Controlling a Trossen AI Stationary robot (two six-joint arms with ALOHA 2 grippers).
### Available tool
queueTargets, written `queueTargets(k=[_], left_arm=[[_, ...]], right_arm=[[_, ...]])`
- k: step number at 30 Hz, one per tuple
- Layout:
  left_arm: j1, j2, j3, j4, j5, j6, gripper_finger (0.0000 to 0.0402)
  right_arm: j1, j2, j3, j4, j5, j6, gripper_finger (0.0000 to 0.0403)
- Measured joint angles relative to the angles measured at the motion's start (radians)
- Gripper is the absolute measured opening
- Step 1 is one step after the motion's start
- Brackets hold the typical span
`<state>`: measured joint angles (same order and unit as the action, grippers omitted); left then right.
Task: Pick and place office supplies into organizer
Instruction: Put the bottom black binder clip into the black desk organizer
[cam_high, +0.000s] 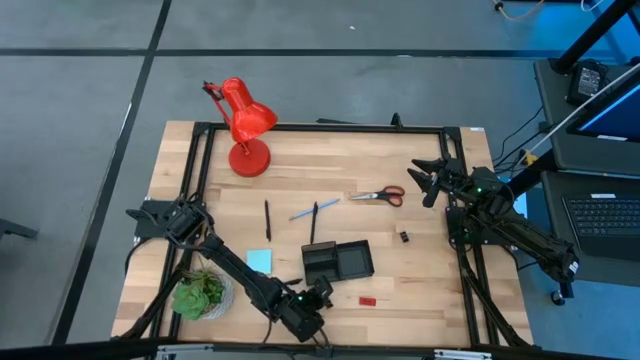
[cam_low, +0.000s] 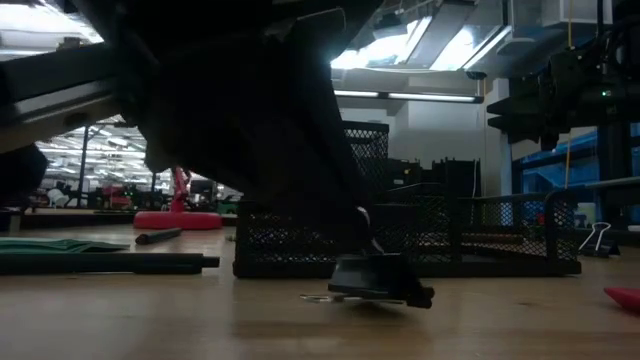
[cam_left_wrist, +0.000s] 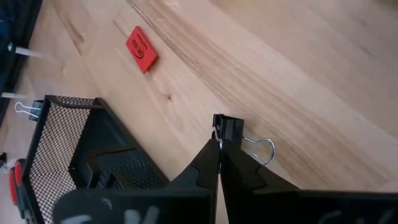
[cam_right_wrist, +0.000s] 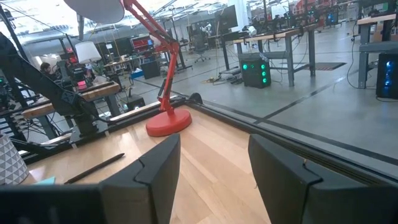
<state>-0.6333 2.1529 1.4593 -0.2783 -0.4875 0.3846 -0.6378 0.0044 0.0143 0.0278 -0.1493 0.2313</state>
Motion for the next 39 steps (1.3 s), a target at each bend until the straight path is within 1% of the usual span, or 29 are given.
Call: queueTargets(k=[5,9,13,17,23,28,35,39], left_arm=[[0.001,-0.034,-0.002,-0.018,0.029,-0.077,0.0003],[0.012,-0.079,-0.002,-0.076,0.026,-0.159,0.0003],[0.045,-0.121,-0.002,-0.173,0.026,-0.285,0.0003],[0.089,-0.149,-0.002,-0.2,0.052,-0.406,0.0003],[0.147,-0.159,-0.002,-0.199,0.112,-0.538,0.0003],[0.181,-0.159,-0.002,-0.215,0.159,-0.593,0.0003],[0.204,-0.159,-0.002,-0.296,0.178,-0.729,0.0003],[0.205,-0.159,-0.002,-0.308,0.2,-0.749,0.0003]], right_arm=[[0.0,0.0,0.0,0.0,0.0,0.005,0.0193],[0.0,0.0,0.0,0.0,-0.001,0.058,0.0193],[0.0,0.0,0.0,0.0,-0.001,0.105,0.0193],[0.0,0.0,0.0,0.0,-0.001,0.105,0.0193],[0.0,0.0,0.0,0.0,-0.001,0.104,0.0193],[0.0,0.0,0.0,0.0,-0.001,0.101,0.0193],[0.0,0.0,0.0,0.0,-0.001,0.101,0.0193],[0.0,0.0,0.0,0.0,0.0,0.097,0.0193]])
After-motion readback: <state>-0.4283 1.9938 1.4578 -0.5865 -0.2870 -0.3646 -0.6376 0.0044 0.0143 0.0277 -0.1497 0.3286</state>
